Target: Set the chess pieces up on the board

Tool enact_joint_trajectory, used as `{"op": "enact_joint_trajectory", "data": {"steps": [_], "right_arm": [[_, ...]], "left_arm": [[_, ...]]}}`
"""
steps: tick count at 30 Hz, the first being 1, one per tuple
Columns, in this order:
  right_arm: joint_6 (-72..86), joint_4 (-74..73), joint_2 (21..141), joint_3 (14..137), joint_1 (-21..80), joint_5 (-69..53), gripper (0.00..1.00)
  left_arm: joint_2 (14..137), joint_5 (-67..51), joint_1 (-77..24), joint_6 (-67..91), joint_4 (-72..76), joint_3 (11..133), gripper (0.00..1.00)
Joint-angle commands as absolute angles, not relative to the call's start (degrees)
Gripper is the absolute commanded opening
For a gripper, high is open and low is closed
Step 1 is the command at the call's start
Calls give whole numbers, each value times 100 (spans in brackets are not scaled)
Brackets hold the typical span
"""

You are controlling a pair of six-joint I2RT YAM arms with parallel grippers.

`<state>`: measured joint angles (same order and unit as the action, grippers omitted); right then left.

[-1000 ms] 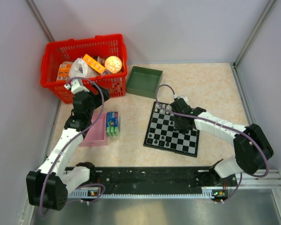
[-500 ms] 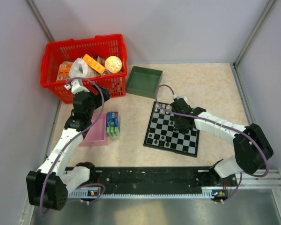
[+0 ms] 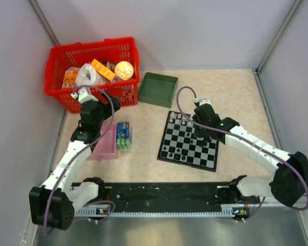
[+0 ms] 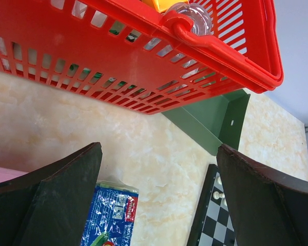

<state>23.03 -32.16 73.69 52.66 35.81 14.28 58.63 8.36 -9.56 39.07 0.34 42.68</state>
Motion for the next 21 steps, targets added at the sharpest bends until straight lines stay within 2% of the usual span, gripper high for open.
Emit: {"op": "enact_joint_trajectory", "data": {"steps": [1,6,21], "right_arm": [[2425,-3384,6734,5344,3533,1020,8],[2689,-3822,6452,5221,3603,677,8],[3638,-4140,6398,4509,4904,1213,7]], "left_arm": [[5695,809,-923,3929,387,4210,99],[5687,817,-923,3903,352,4254,99],[5722,870,-923,3894,369,4324,99]]}}
